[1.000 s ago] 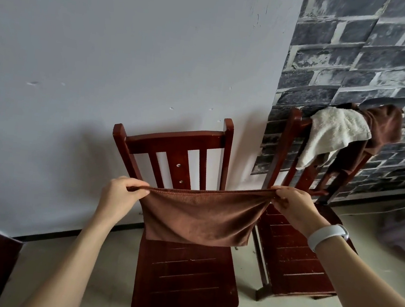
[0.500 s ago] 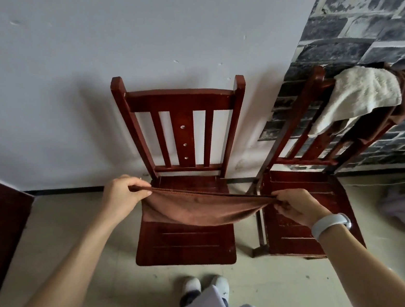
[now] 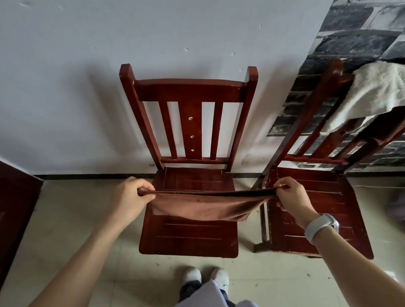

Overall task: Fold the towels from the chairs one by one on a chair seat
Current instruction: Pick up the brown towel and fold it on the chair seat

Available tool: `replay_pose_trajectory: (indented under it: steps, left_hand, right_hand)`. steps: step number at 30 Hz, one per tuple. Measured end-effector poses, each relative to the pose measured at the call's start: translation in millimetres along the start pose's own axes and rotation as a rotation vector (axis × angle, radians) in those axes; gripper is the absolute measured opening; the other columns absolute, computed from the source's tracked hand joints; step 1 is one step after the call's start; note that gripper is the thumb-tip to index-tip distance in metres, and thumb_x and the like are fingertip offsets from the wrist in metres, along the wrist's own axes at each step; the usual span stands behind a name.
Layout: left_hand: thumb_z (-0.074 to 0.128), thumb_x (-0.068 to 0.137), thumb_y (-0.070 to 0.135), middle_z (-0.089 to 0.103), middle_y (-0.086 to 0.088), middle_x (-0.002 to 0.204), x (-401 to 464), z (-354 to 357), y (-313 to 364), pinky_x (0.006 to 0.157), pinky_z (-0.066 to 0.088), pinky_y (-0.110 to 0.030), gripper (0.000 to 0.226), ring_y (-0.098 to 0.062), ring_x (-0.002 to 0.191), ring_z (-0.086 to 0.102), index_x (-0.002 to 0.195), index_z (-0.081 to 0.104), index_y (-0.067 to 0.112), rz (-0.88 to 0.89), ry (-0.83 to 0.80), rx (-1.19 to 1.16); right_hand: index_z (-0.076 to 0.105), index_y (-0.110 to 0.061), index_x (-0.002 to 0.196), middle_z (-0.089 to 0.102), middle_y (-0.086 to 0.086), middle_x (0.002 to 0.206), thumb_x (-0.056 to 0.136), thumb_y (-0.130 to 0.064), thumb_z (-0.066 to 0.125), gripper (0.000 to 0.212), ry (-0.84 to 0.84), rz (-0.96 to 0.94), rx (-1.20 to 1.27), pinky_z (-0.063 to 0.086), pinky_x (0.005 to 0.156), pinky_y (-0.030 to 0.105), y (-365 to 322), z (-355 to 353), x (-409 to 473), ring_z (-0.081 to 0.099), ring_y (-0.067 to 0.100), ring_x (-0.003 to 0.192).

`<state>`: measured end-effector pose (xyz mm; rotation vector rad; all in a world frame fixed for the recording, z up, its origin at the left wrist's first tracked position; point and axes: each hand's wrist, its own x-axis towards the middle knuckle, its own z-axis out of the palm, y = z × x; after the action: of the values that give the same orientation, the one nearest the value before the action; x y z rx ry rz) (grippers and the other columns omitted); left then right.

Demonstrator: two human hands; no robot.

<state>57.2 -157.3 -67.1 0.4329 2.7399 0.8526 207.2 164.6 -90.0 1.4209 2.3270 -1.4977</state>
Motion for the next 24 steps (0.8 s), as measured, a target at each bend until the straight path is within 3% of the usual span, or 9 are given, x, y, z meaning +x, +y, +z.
replay_pose_trajectory:
  steps: [4,9,12,17,20,24]
  left_hand:
    - [0.077,0.068,0.01,0.053,0.01,0.065,-3.5,4.7,-9.0,0.063,0.037,-0.027,0.022,-0.015,0.069,0.051,0.074,0.063,0.026,-0.026,-0.019,0.015]
    - [0.074,0.071,0.007,0.049,0.012,0.063,-3.5,8.9,-12.8,0.058,0.034,-0.025,0.018,-0.011,0.064,0.048,0.073,0.064,0.022,-0.057,0.002,-0.034]
    - [0.073,0.072,0.007,0.049,0.012,0.064,-4.3,8.8,-13.9,0.055,0.032,-0.02,0.012,-0.005,0.063,0.046,0.076,0.067,0.017,-0.075,0.023,-0.044]
    - [0.072,0.073,0.008,0.057,0.002,0.074,-3.1,9.9,-11.0,0.064,0.036,-0.027,0.011,-0.015,0.073,0.052,0.081,0.069,0.014,-0.102,0.024,-0.049]
    - [0.073,0.073,0.009,0.057,0.001,0.072,-4.3,11.2,-7.7,0.064,0.039,-0.028,0.009,-0.018,0.074,0.053,0.08,0.069,0.014,-0.086,0.025,-0.032]
    - [0.071,0.073,0.001,0.051,0.003,0.071,-12.4,12.5,-2.4,0.064,0.036,-0.024,0.012,-0.013,0.069,0.048,0.077,0.066,0.011,-0.003,0.065,-0.072]
  right_hand:
    - [0.063,-0.013,0.081,0.057,0.004,0.064,0.083,-0.001,0.048,0.019,0.044,0.057,0.061,0.042,0.04,0.02,-1.8,-0.6,1.0,0.051,0.016,0.05]
    - [0.062,-0.003,0.08,0.057,0.014,0.076,0.087,0.007,0.047,0.02,-0.112,0.249,0.355,0.051,0.044,0.014,-9.2,-8.4,-1.8,0.056,0.018,0.063]
    - [0.06,-0.001,0.078,0.058,0.015,0.08,0.086,0.011,0.047,0.019,-0.163,0.243,0.399,0.053,0.049,0.014,-11.1,-10.5,-2.3,0.058,0.02,0.07]
    - [0.061,-0.01,0.071,0.059,0.011,0.073,0.084,0.01,0.049,0.027,-0.109,0.064,0.096,0.053,0.054,0.018,-4.1,-4.1,2.1,0.056,0.019,0.066]
    - [0.063,-0.014,0.083,0.062,0.006,0.074,0.082,-0.001,0.051,0.017,-0.014,-0.069,-0.166,0.041,0.053,0.021,-2.2,-1.0,2.1,0.055,0.015,0.063]
    - [0.058,-0.017,0.085,0.06,0.002,0.074,0.082,-0.004,0.051,0.015,0.019,-0.143,-0.182,0.037,0.053,0.021,-3.2,0.7,-2.0,0.056,0.017,0.066]
